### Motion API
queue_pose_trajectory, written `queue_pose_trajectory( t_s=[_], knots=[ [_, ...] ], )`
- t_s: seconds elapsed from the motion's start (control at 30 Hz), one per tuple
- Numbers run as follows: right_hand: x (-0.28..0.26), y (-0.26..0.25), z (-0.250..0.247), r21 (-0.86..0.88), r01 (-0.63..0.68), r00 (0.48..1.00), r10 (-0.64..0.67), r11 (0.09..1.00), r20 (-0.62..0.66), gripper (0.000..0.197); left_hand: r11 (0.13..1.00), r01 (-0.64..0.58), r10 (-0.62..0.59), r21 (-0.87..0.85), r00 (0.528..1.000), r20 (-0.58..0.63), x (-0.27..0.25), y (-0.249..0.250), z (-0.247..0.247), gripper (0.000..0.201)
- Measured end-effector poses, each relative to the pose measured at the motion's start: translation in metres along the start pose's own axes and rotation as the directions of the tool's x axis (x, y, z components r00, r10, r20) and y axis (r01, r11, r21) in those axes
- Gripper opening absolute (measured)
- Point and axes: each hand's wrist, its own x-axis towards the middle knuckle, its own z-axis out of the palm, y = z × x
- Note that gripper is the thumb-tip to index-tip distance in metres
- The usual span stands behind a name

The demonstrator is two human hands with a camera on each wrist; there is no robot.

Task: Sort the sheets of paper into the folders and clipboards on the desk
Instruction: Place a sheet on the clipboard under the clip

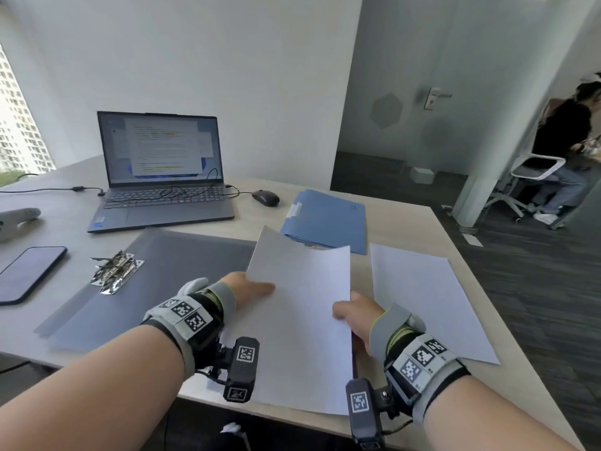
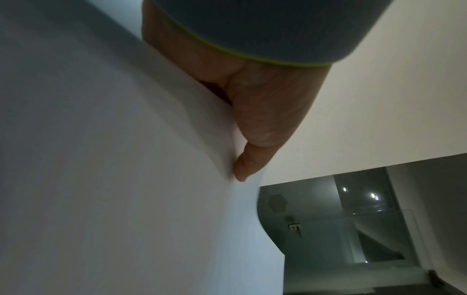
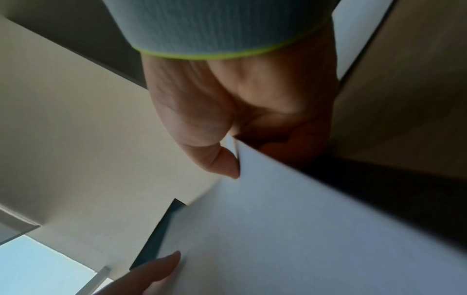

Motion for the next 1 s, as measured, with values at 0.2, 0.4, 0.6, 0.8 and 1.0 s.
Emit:
queue_pose_trajectory(
  t_s=[0.2,0.4,0.6,0.8,1.0],
  knots=[
    [0.03,0.015,0.005,-0.016,-0.031,0.999,0.03,0.999,-0.031,0.054,0.987,0.113,-0.105,0.116,0.992,-0.072,0.003,-0.003,-0.006,0.007],
    [0.035,0.01,0.002,-0.015,-0.108,0.991,0.107,0.994,-0.08,0.034,0.984,0.158,-0.162,-0.083,0.986,-0.033,0.017,-0.012,-0.015,0.032],
    [0.04,0.006,-0.005,-0.118,-0.143,0.985,0.129,0.983,-0.114,0.011,0.972,0.17,-0.174,-0.163,0.985,-0.011,0.023,-0.011,-0.019,0.031],
    [0.045,0.01,-0.007,-0.021,-0.183,0.977,0.179,0.983,-0.117,0.023,0.95,0.187,-0.189,-0.248,0.982,0.018,0.029,-0.016,-0.02,0.028],
    [0.045,0.014,-0.006,0.015,-0.149,0.981,0.15,0.989,-0.124,0.026,0.944,0.157,-0.164,-0.29,0.986,-0.002,0.031,-0.023,-0.019,0.028]
  ],
)
